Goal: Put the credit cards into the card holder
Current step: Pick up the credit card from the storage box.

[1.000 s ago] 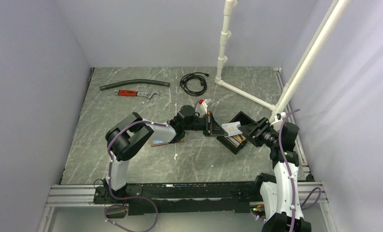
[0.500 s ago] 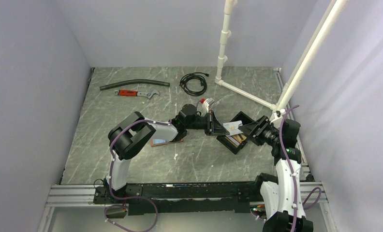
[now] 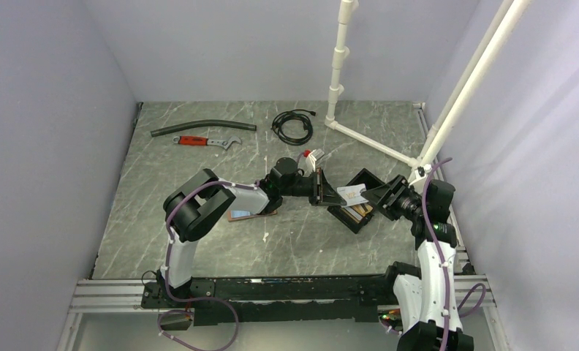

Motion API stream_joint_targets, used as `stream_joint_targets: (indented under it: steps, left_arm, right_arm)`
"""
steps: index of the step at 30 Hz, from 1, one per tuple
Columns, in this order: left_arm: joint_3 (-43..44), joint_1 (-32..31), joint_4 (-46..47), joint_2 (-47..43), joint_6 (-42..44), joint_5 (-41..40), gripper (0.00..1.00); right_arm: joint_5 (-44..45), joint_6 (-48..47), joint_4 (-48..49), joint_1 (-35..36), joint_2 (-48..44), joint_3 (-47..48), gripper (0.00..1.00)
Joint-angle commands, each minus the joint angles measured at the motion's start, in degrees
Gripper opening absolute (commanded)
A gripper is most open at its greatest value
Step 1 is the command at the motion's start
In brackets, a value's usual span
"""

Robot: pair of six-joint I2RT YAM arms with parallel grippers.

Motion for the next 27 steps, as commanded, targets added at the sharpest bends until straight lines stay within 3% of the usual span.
stream_joint_targets:
  steps: [1,10,27]
  left_arm:
    - [1.48,-0.03,2.6,0.26,-0.21,1.55,0.0]
    - [2.47,-0.93,3.95,2.07,-2.27,1.31,0.0]
    - [5.95,-4.04,8.63,6.52,-7.83,1.03,0.0]
  right_arm:
    - [-1.34,1.42,3.48,-0.07,-0.94,0.89,0.55]
    - [-5.43,14.63,15.5,-0.08,-2.87,-4.77,0.52]
    - [-4.59,19.93,19.6,-0.05,-4.0,-8.6,0.37]
